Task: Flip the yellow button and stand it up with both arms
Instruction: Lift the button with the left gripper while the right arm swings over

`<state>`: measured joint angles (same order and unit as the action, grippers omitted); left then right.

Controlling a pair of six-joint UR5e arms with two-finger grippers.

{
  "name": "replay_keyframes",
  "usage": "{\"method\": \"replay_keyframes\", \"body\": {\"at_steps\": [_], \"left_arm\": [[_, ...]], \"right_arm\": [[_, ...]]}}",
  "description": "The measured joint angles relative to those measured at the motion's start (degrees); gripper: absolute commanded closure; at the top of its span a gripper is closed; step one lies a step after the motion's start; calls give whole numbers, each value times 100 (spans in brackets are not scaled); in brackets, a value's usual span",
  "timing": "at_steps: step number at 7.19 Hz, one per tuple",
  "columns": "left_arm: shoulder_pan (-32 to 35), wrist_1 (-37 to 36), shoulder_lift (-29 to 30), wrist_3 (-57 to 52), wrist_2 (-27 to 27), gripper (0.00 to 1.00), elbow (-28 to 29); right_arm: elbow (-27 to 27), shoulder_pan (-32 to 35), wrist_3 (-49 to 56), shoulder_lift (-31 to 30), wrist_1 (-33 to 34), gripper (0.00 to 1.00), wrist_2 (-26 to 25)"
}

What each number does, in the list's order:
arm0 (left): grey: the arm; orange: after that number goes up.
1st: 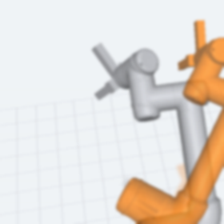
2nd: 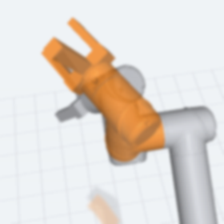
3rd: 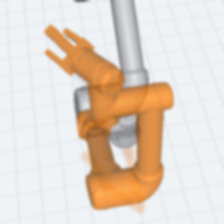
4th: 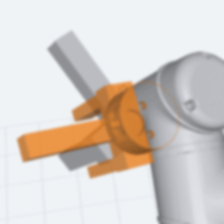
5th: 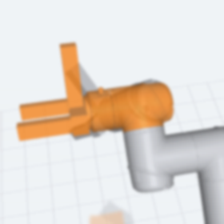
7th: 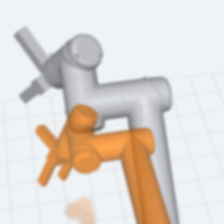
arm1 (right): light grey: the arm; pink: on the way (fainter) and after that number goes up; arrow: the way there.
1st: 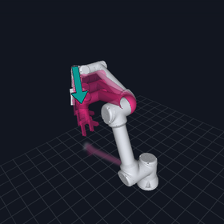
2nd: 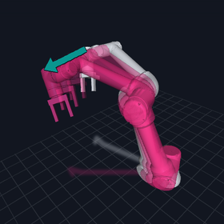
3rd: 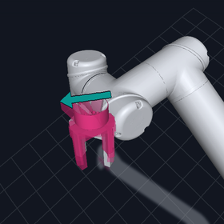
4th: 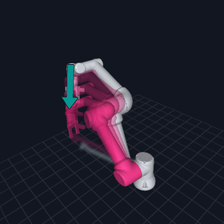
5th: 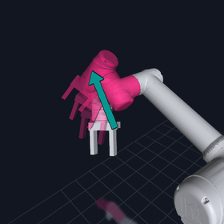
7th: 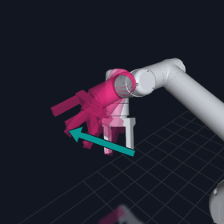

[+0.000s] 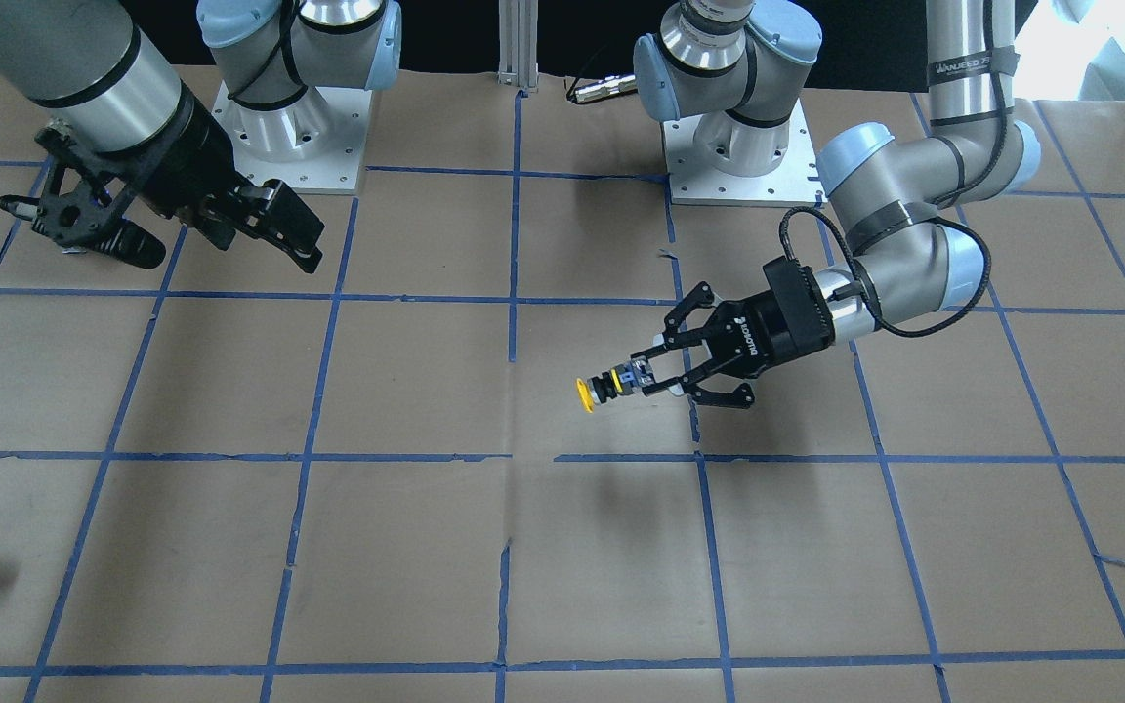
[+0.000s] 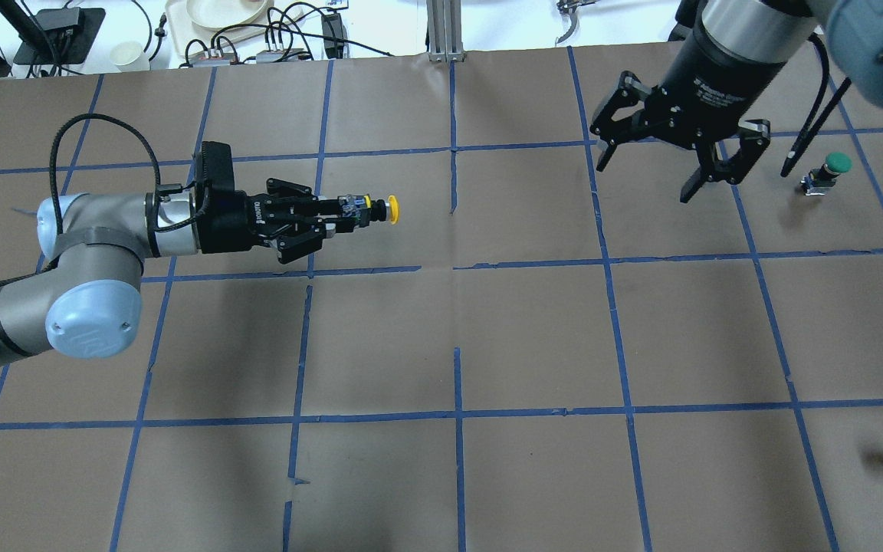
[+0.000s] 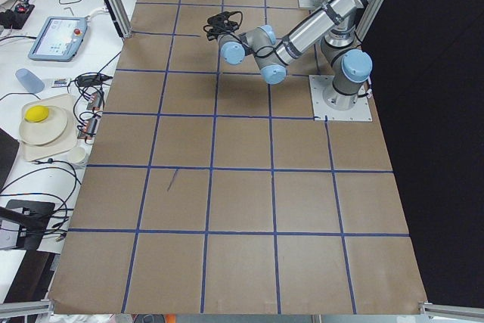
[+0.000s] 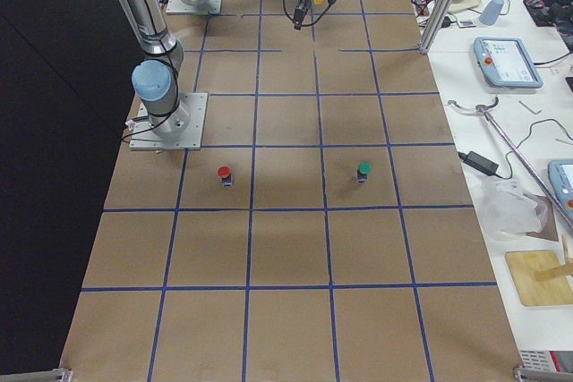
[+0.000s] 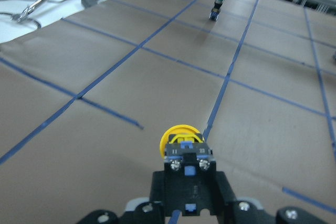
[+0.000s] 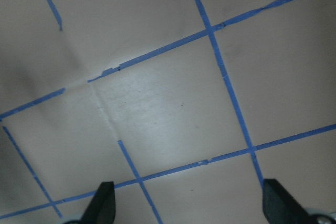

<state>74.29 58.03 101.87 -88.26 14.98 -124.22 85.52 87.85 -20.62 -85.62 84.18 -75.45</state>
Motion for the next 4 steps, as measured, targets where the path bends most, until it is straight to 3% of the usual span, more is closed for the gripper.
{"method": "replay_keyframes", "body": {"at_steps": [2,4], "left_arm": [[497,28,8,38,-1543,87,-332],[997,1,3,149,-2865,87,-430]], "right_arm": [[-339,-127,-528,283,-24,0,1183],[-340,-288,-663,321,-217,0,2012]]}}
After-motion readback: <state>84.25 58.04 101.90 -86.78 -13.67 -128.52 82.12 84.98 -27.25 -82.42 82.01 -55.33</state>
